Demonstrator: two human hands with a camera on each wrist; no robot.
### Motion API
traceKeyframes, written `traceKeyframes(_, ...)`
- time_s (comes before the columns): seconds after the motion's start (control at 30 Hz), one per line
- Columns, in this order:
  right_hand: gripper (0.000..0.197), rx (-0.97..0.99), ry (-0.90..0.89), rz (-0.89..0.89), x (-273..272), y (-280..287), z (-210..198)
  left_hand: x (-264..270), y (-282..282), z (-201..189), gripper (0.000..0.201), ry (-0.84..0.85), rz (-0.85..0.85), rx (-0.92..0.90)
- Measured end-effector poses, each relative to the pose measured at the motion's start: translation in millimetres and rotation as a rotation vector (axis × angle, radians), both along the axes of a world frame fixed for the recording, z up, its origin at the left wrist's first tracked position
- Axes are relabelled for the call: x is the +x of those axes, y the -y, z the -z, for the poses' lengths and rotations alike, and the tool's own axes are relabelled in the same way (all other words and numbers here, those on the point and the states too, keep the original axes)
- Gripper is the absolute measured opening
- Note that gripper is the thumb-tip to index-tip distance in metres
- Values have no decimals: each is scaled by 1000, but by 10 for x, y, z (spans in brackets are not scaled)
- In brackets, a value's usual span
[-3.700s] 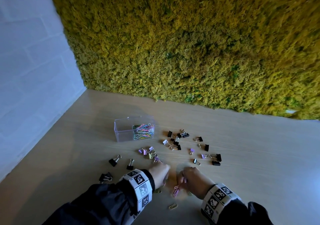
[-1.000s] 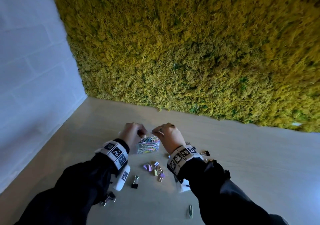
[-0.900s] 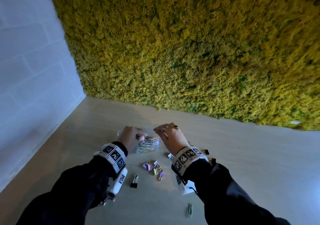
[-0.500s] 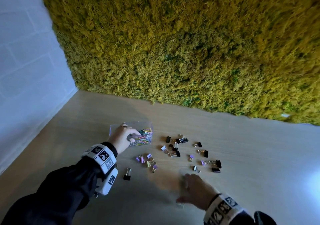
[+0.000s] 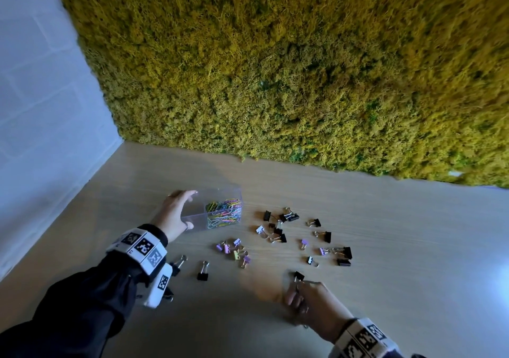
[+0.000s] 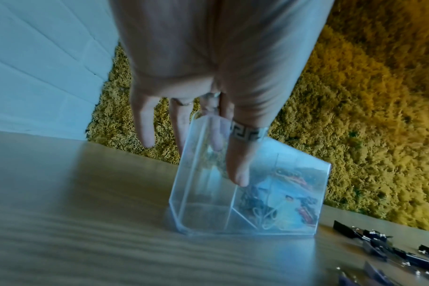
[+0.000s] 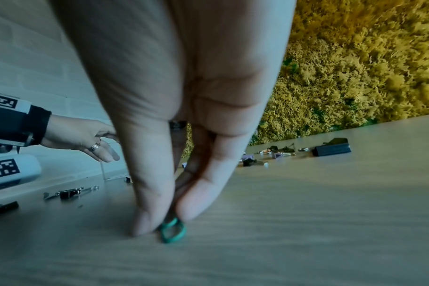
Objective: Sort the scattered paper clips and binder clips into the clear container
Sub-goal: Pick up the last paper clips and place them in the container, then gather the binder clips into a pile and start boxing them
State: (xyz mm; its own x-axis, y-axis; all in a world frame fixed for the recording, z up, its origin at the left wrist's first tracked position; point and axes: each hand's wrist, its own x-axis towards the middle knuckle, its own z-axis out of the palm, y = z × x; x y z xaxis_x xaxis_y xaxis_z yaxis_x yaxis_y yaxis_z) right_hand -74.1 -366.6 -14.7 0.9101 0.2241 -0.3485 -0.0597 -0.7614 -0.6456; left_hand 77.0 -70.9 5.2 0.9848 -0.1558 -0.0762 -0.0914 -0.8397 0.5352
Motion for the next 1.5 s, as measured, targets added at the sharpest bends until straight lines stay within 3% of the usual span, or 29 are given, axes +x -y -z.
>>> traceKeyframes(0.1,45,-1,-30,-16,-22,62,42,10,4,-17,73,8,-8,-51)
traceKeyframes(0.23,50,4,-66,-105,48,21,30,18,-3,-27,72,13,5,-76)
traceKeyframes(0.33,44,-5,8,-171,340,-151,-204,5,-3,-26,72,29,-2,-102)
traceKeyframes(0.43,27,-15,140,-101,641,-232,-448,6,-3,-4,72,39,-8,-140)
traceKeyframes(0.5,19,-100,103,-122,685,-192,-510,17,-11,16,73,41,-12,-138)
traceKeyframes(0.63,36,-451,-147,-285,445,-91,-436,25,-35,50,75,50,-1,-145)
traceKeyframes(0.7,38,-586,-187,-317,304,-46,-336,34,-40,57,75,53,-3,-162)
traceKeyframes(0.97,34,-359,-173,-107,-15,200,-14,2,-42,39,74,61,11,-153)
traceKeyframes(1.13,29,-404,-23,-152,-129,130,121,-15,-37,21,73,66,24,-144)
traceKeyframes(1.23,25,-381,-42,-148,-56,-7,65,-26,-38,39,74,71,27,-153)
traceKeyframes(1.33,11,-389,340,-24,258,-246,-275,-26,-38,49,73,85,45,-164)
traceKeyframes(1.43,11,-70,497,32,732,-665,-596,-11,-54,73,74,89,66,-182)
traceKeyframes(1.5,10,-56,570,53,1033,-873,-675,-14,-57,91,75,93,66,-187)
